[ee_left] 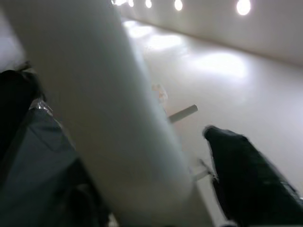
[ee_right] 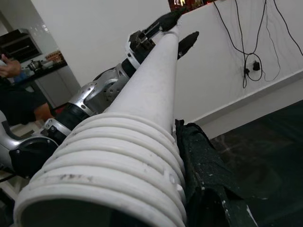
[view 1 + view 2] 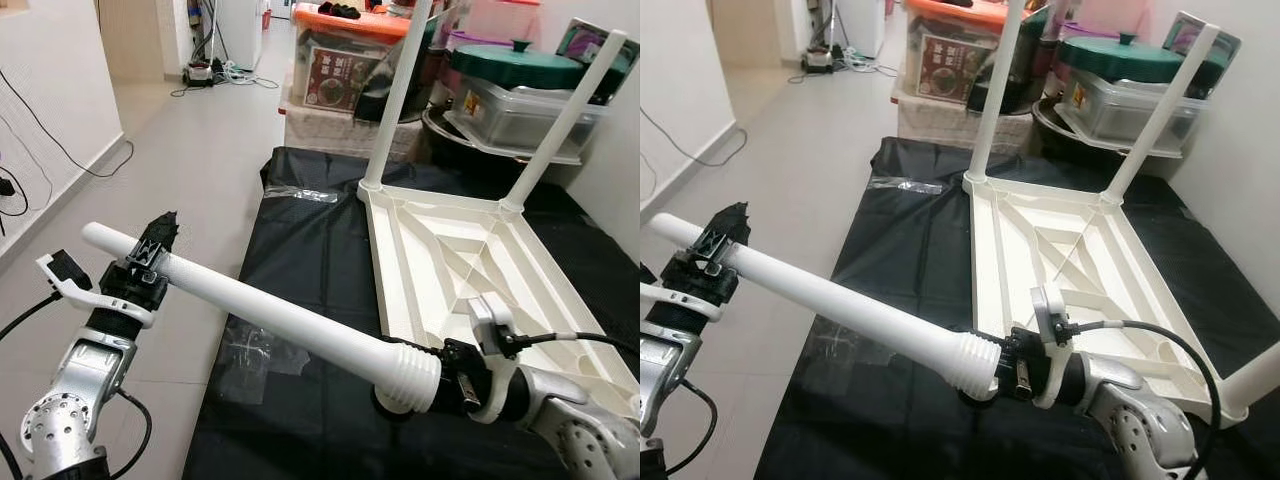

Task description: Building children table

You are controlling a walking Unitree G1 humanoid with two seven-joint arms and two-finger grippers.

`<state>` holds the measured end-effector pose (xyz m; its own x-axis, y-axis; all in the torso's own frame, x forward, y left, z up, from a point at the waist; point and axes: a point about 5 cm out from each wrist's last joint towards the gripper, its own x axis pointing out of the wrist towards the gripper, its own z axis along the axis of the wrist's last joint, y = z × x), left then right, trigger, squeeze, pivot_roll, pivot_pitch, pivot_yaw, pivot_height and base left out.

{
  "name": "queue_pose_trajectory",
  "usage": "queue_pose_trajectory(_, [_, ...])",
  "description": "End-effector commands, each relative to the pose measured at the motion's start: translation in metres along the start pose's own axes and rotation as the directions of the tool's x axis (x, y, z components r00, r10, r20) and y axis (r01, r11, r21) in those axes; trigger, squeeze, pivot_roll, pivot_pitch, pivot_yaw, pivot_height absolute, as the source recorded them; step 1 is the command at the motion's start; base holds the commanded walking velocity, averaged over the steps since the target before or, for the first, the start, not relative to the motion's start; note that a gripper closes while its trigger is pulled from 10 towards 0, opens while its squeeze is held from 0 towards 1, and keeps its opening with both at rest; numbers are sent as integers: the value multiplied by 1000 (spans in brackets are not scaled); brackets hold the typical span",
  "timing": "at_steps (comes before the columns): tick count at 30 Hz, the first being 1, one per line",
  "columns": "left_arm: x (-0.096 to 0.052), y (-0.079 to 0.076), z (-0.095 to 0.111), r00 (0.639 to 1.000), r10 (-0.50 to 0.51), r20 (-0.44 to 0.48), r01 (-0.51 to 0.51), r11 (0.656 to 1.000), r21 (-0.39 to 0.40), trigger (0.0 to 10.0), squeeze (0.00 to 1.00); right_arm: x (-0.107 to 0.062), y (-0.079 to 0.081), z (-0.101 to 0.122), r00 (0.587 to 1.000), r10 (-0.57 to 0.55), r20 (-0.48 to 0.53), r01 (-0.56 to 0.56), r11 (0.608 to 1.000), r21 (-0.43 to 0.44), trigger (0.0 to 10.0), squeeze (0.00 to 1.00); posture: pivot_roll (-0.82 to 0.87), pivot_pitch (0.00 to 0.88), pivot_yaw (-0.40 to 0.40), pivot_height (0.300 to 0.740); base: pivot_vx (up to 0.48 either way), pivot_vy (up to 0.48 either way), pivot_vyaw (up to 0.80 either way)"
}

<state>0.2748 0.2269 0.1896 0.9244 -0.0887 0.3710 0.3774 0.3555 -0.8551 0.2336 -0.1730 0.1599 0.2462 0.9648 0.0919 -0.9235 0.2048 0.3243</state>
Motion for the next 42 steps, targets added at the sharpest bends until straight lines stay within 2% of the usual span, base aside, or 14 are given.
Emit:
queue_pose_trajectory(1, [6, -12, -10, 997, -81, -12, 81, 996, -28, 0, 0, 6, 2, -10, 997, 38, -73, -37, 999, 26, 0, 0, 50, 0, -134, 740, 0, 0, 0])
queue_pose_trajectory(5, [7, -17, -14, 994, -106, -27, 105, 994, -25, 0, 0, 5, 0, -10, 996, 37, -80, -36, 999, 16, 0, 0, 46, 0, -134, 740, 0, 0, 0])
queue_pose_trajectory(11, [10, -31, -18, 987, -155, -39, 155, 988, -21, 0, 0, 4, -18, -7, 987, -131, -96, 126, 991, -50, 0, 0, 43, 0, -135, 740, 0, 0, 0])
queue_pose_trajectory(12, [10, -33, -19, 986, -164, -35, 164, 986, -25, 0, 0, 3, -24, -8, 976, -191, -108, 185, 981, -64, 10000, 0, 42, 0, -136, 740, 0, 0, 0])
queue_pose_trajectory(14, [11, -35, -19, 985, -170, -32, 169, 985, -27, 0, 0, 3, -27, -9, 966, -230, -116, 222, 972, -74, 10000, 0, 42, 0, -136, 740, 0, 0, 0])
queue_pose_trajectory(15, [11, -37, -18, 984, -175, -28, 174, 984, -29, 0, 0, 2, -28, -10, 965, -235, -117, 229, 972, -60, 10000, 1000, 42, 0, -137, 740, 0, 0, 0])
queue_pose_trajectory(25, [13, -45, -9, 980, -196, 33, 197, 980, -25, 0, 0, -26, -45, -18, 924, -359, -136, 358, 933, -28, 10000, 1000, 41, 0, -142, 740, 0, 0, 0])
queue_pose_trajectory(28, [11, -46, -1, 980, -190, 67, 191, 981, -17, 0, 0, -55, -44, -18, 904, -402, -146, 404, 914, -14, 10000, 1000, 34, 0, -148, 740, 0, 0, 0])
queue_pose_trajectory(31, [10, -46, 2, 979, -187, 81, 188, 982, -15, 0, 0, -66, -44, -18, 893, -424, -148, 427, 904, -13, 10000, 1000, 32, 0, -148, 740, 0, 0, 0])
queue_pose_trajectory(32, [9, -46, 6, 978, -187, 97, 188, 982, -4, 0, 0, -89, -46, -15, 862, -486, -145, 490, 872, -7, 10000, 1000, 30, 0, -146, 740, 0, 0, 0])
queue_pose_trajectory(37, [8, -46, 8, 977, -185, 102, 186, 983, 2, 0, 0, -102, -47, -10, 842, -523, -135, 526, 850, -11, 10000, 1000, 24, 0, -142, 740, 0, 0, 0])
queue_pose_trajectory(38, [9, -46, 8, 976, -188, 105, 189, 982, 4, 0, 0, -111, -52, -3, 812, -571, -122, 573, 819, -25, 10000, 1000, 24, 0, -142, 740, 0, 0, 0])
queue_pose_trajectory(40, [9, -46, 8, 976, -190, 105, 191, 982, 6, 0, 0, -114, -54, -2, 799, -589, -118, 591, 806, -24, 10000, 1000, 24, 0, -142, 740, 0, 0, 0])
queue_pose_trajectory(42, [9, -46, 7, 977, -194, 92, 193, 981, 18, 0, 0, -118, -69, 11, 716, -695, -64, 692, 719, -62, 10000, 1000, 20, 0, -140, 740, 0, 0, 0])
